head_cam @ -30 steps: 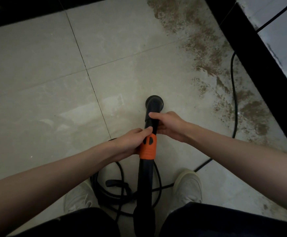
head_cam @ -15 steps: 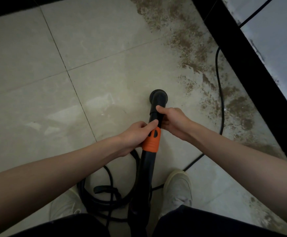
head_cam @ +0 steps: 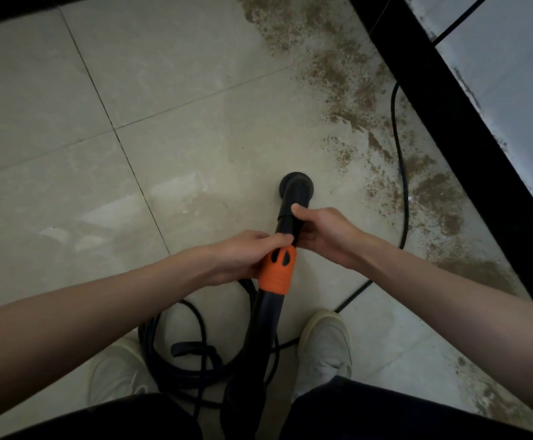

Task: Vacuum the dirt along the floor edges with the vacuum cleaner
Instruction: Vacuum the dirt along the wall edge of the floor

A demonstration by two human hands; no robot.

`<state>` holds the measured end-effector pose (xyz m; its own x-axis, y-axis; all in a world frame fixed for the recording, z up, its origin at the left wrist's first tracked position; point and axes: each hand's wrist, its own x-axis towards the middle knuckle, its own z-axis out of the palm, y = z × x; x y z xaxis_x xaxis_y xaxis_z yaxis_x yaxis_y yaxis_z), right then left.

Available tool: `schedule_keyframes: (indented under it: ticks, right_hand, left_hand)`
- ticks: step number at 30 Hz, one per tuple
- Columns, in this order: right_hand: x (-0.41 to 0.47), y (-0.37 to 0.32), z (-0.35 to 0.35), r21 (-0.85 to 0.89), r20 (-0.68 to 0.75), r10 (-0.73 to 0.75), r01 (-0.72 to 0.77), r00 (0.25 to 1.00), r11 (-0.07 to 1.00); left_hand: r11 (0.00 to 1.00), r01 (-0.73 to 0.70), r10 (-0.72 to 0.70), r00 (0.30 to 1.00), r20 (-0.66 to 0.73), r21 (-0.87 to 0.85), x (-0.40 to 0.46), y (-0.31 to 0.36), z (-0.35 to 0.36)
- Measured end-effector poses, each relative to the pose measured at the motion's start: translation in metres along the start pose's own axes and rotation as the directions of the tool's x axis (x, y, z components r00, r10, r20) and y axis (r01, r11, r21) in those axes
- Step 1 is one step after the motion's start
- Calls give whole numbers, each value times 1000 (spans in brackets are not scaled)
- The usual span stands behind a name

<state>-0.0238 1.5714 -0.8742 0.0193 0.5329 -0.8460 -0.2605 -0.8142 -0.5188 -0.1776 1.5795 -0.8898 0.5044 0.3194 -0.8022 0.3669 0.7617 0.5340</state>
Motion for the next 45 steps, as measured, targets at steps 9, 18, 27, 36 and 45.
schedule_keyframes:
  ticks: [9,18,27,36,45]
  right_hand:
    - [0,29,58,-255,217,142,-85,966,963]
    - [24,-3,94,-241,178,29,15,984,970]
    - [49,-58,86,-118,45,-78,82,996,990]
    - [57,-48,73,-72,74,-105,110,992,991]
    - [38,-27,72,-379,275,23,86,961,922]
  left_hand:
    - [987,161,-159,982,102,-6,-50,-43,-48]
    - [993,-3,-18,984,-176,-121,-48,-32,-64]
    - [985,-137,107,963,-248,-107,-31,16,-61]
    - [969,-214,144,893,-427,-122,-26,14,-52]
    - [907,-394,219,744,-631,-151,-25,70,-98]
